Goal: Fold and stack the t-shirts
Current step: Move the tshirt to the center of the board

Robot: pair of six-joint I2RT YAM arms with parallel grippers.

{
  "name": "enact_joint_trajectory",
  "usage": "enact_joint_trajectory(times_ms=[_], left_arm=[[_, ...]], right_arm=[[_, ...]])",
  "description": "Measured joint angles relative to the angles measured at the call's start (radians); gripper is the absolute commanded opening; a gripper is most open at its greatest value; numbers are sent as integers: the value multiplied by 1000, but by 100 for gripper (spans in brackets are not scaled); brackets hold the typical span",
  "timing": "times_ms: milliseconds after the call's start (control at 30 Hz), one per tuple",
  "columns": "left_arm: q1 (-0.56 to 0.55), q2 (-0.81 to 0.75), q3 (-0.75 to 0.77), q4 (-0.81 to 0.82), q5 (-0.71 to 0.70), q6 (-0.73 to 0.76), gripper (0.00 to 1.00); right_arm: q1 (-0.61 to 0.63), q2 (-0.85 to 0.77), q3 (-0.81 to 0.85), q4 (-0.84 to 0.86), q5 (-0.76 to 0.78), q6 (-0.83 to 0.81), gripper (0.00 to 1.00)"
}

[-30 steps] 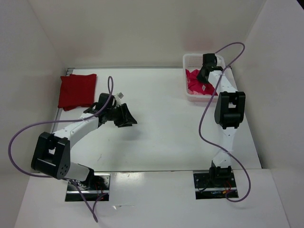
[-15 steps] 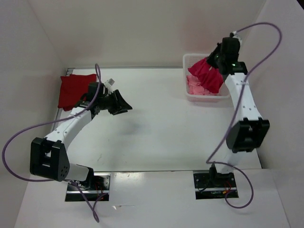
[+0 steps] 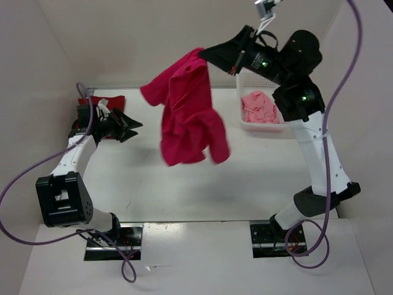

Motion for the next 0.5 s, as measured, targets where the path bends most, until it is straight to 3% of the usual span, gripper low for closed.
enact_joint_trajectory(times_ms=[67, 167, 300, 400, 500], left_arm=[[41, -1, 0, 2, 15, -11, 61], [93, -8, 0, -5, 17, -15, 64], [126, -34, 2, -28, -8, 6, 67], [124, -53, 6, -47, -53, 37, 70], [97, -59, 12, -82, -131, 90, 74]], right_arm=[[18, 8, -70, 24, -48, 8, 0], [8, -22, -330, 82, -66, -10, 6], [-67, -54, -746, 111, -1, -34, 42], [-177, -56, -983, 42, 127, -33, 47], [-222, -60, -1064, -46, 240, -38, 49]])
